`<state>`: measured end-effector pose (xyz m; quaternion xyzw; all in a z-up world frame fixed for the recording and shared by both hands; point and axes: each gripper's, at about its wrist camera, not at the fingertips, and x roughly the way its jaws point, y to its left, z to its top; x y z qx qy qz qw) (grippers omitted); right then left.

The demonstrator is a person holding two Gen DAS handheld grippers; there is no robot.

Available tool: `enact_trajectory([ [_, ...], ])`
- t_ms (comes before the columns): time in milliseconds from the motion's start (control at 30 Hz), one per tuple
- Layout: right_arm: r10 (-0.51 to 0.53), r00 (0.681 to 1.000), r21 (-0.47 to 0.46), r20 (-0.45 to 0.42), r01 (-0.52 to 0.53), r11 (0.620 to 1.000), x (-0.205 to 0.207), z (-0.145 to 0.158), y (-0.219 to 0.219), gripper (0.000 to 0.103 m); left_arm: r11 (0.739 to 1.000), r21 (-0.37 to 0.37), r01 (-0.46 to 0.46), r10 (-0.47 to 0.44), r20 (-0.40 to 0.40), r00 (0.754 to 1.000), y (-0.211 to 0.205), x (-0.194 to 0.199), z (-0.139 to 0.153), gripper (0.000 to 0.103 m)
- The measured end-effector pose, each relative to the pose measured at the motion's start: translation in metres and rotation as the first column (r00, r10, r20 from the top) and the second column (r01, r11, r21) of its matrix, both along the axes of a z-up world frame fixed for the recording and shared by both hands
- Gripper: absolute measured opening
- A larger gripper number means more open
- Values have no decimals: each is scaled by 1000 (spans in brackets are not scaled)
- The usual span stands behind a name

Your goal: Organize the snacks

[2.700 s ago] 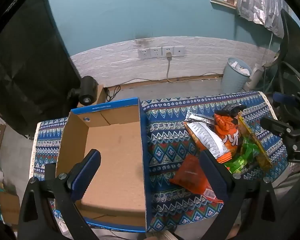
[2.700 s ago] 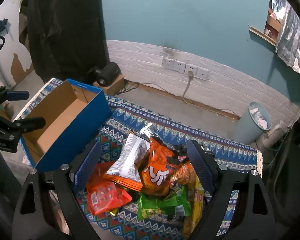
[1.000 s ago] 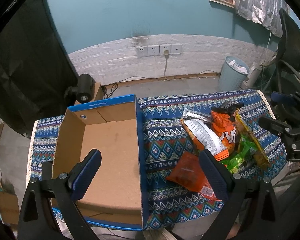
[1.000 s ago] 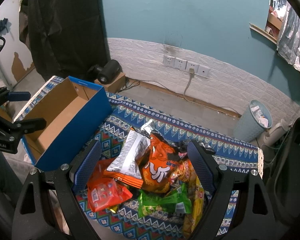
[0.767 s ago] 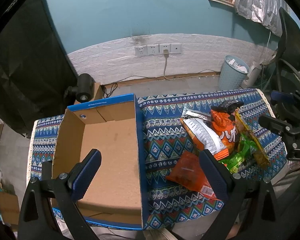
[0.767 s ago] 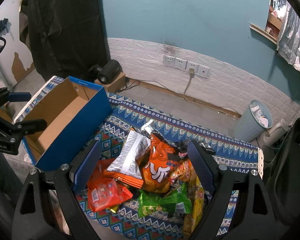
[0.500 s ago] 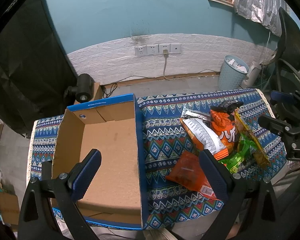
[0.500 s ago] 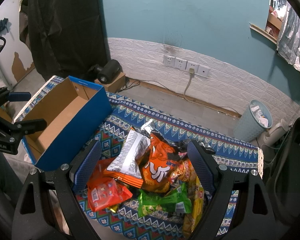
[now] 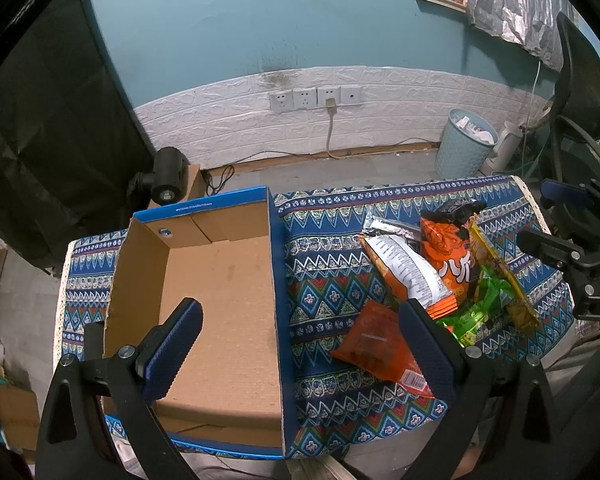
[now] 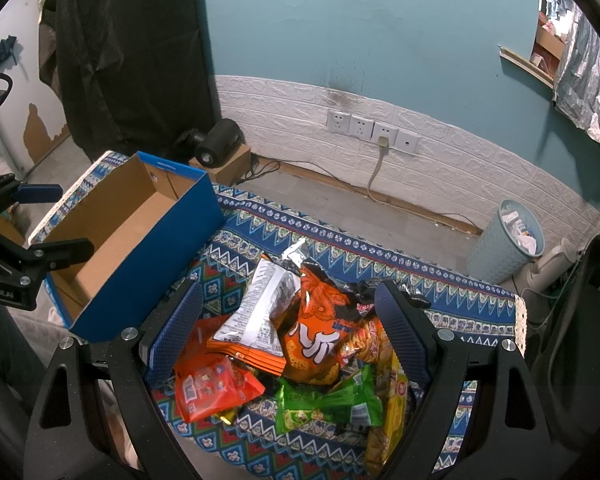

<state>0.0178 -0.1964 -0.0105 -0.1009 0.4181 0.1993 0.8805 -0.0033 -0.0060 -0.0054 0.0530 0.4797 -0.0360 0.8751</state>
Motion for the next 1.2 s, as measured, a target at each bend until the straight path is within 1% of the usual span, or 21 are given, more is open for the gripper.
enact_trajectory([
  [700,-24,1000,-8,-7,24,1000,2,-1,-14,86,1000,9,16,-16,-10,1000,-8,3,-2,100],
  [833,-50,999,-13,-7,50,999,4,-2,-24,86,1000,-2,28,-28,-33,999,-16,7,-5,100],
  [1033,-114,993,-15,-19,114,993,12,-5,-49,86,999,12,50,-49,-52,997,-30,14,-11,100],
  [1167,-158,987,-26,-25,157,987,17,-8,-66,86,998,4,68,-68,-84,994,-40,22,-20,100],
  [1200,-166,986,-31,-30,165,986,19,-10,-71,86,997,14,76,-74,-90,993,-44,25,-24,100],
])
